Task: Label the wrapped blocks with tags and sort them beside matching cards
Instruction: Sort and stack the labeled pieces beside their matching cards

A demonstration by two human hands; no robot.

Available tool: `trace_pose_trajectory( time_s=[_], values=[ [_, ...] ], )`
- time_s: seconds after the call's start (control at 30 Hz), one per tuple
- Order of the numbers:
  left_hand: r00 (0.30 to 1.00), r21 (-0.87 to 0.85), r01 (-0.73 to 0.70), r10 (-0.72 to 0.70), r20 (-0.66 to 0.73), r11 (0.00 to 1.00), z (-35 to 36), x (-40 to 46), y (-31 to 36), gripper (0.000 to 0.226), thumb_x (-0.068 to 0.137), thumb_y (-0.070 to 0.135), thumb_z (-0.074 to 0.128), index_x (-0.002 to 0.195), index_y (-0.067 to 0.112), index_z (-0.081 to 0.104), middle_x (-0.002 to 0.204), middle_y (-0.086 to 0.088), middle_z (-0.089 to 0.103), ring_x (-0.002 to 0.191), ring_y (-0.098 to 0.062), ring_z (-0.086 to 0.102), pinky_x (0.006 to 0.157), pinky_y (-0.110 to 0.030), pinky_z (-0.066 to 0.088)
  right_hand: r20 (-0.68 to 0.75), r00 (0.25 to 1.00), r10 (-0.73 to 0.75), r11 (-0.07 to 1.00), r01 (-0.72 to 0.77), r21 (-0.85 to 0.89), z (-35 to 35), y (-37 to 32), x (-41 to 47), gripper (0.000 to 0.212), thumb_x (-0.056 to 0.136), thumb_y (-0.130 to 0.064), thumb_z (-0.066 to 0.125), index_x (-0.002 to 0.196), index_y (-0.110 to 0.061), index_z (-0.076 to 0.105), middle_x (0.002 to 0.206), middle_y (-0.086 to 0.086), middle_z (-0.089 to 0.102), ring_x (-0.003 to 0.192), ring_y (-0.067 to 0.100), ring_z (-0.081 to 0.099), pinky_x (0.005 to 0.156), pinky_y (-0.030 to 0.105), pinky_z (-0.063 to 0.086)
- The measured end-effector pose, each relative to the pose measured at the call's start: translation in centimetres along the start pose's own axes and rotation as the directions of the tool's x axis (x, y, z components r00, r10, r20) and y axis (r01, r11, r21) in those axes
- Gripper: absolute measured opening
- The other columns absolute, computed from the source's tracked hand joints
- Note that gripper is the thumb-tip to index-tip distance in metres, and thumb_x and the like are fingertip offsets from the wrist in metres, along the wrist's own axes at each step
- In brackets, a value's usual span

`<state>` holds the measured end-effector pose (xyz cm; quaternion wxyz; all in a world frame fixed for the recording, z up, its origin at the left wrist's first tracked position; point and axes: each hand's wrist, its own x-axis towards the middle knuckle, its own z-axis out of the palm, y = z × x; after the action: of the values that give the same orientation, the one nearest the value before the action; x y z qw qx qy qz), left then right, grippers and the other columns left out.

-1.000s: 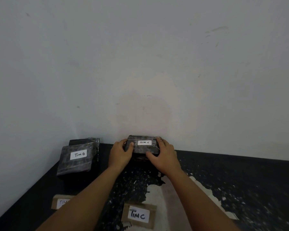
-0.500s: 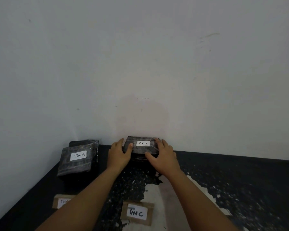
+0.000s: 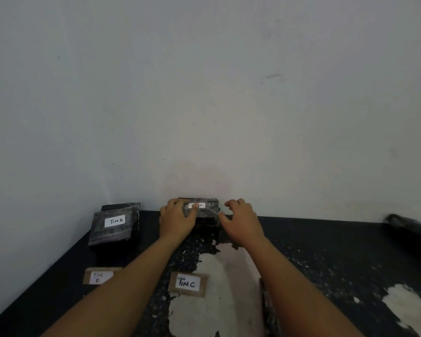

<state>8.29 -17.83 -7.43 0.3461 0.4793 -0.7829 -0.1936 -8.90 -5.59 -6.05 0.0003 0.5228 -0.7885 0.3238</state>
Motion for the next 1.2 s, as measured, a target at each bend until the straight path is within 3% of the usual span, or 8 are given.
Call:
trace_pose_trajectory(
  time_s=[0.17, 0.43, 0.57, 0.63, 0.83, 0.93, 1.07, 1.2],
  values=[
    [0.994, -0.079, -0.091, 0.096, 0.055, 0.993, -0.9, -3.2, 3.6, 0.047, 0.099, 0.068, 0.055, 0.099, 0.025, 0.076, 0.109, 0.000, 0.070, 0.107, -0.025, 0.067, 0.094, -0.045, 0.059, -0.024, 0.999, 0.046, 0.999, -0.046, 0.011, -4.1, 1.3, -2.7, 0.043, 0.107, -0.044, 0.055, 0.138, -0.018, 0.068, 0.130, 0.003, 0.071, 0.114, 0.023, 0.066, 0.100, 0.048, 0.059],
    [0.951, -0.079, -0.131, 0.148, 0.272, 0.988, 0.3, -8.7, 8.9, 0.036, 0.105, 0.052, 0.062, 0.091, 0.020, 0.072, 0.084, 0.001, 0.072, 0.076, -0.017, 0.069, 0.061, -0.032, 0.055, -0.020, 0.994, 0.108, 0.994, -0.108, -0.005, -9.1, 4.3, -8.3, 0.031, 0.105, -0.035, 0.058, 0.127, -0.018, 0.071, 0.114, 0.002, 0.074, 0.094, 0.021, 0.070, 0.085, 0.039, 0.062],
    [0.912, -0.063, -0.137, 0.151, 0.382, 0.988, 2.1, -11.3, 10.1, 0.031, 0.103, 0.050, 0.066, 0.094, 0.022, 0.077, 0.089, 0.005, 0.075, 0.084, -0.016, 0.071, 0.080, -0.038, 0.059, -0.002, 0.989, 0.149, 0.988, -0.149, -0.035, -10.5, 6.3, -11.0, 0.023, 0.103, -0.034, 0.058, 0.118, -0.022, 0.070, 0.108, -0.002, 0.071, 0.080, 0.017, 0.072, 0.068, 0.037, 0.062],
    [0.902, -0.044, -0.131, 0.138, 0.408, 0.990, 3.1, -12.4, 10.0, 0.030, 0.100, 0.051, 0.068, 0.093, 0.023, 0.077, 0.092, 0.004, 0.076, 0.089, -0.017, 0.072, 0.086, -0.041, 0.061, 0.015, 0.983, 0.181, 0.982, -0.180, -0.050, -10.8, 7.4, -12.2, 0.020, 0.102, -0.034, 0.058, 0.115, -0.022, 0.068, 0.107, -0.002, 0.071, 0.071, 0.016, 0.075, 0.073, 0.038, 0.063],
    [0.858, 0.100, -0.146, 0.076, 0.507, 0.984, 6.1, -16.1, 9.6, 0.031, 0.101, 0.056, 0.064, 0.100, 0.026, 0.071, 0.102, 0.006, 0.070, 0.096, -0.016, 0.066, 0.081, -0.033, 0.050, 0.116, 0.947, 0.299, 0.940, -0.271, -0.207, -10.4, 10.7, -15.4, 0.025, 0.101, -0.039, 0.063, 0.115, -0.018, 0.067, 0.113, 0.002, 0.068, 0.100, 0.025, 0.070, 0.086, 0.038, 0.059],
    [0.840, 0.143, -0.108, 0.014, 0.542, 0.984, 7.4, -17.4, 9.6, 0.038, 0.102, 0.055, 0.062, 0.104, 0.018, 0.075, 0.105, -0.002, 0.073, 0.098, -0.021, 0.067, 0.085, -0.039, 0.055, 0.174, 0.918, 0.357, 0.918, -0.310, -0.247, -9.6, 12.3, -16.6, 0.034, 0.100, -0.040, 0.063, 0.122, -0.016, 0.068, 0.122, 0.005, 0.070, 0.110, 0.027, 0.071, 0.089, 0.037, 0.057],
    [0.849, 0.144, -0.078, -0.010, 0.528, 0.986, 8.3, -18.4, 9.7, 0.041, 0.101, 0.052, 0.064, 0.096, 0.014, 0.077, 0.102, -0.011, 0.078, 0.089, -0.025, 0.070, 0.081, -0.041, 0.057, 0.202, 0.902, 0.383, 0.914, -0.337, -0.227, -8.7, 13.3, -17.4, 0.037, 0.101, -0.044, 0.064, 0.120, -0.013, 0.071, 0.119, 0.006, 0.074, 0.105, 0.027, 0.072, 0.089, 0.037, 0.060],
    [0.858, 0.132, -0.080, 0.001, 0.513, 0.988, 8.5, -19.2, 10.1, 0.036, 0.103, 0.048, 0.064, 0.103, 0.013, 0.074, 0.106, -0.009, 0.074, 0.101, -0.026, 0.071, 0.088, -0.041, 0.058, 0.217, 0.892, 0.396, 0.915, -0.362, -0.180, -8.2, 13.2, -17.6, 0.030, 0.101, -0.038, 0.064, 0.109, -0.010, 0.073, 0.105, 0.008, 0.076, 0.095, 0.027, 0.075, 0.074, 0.033, 0.057]
  ],
)
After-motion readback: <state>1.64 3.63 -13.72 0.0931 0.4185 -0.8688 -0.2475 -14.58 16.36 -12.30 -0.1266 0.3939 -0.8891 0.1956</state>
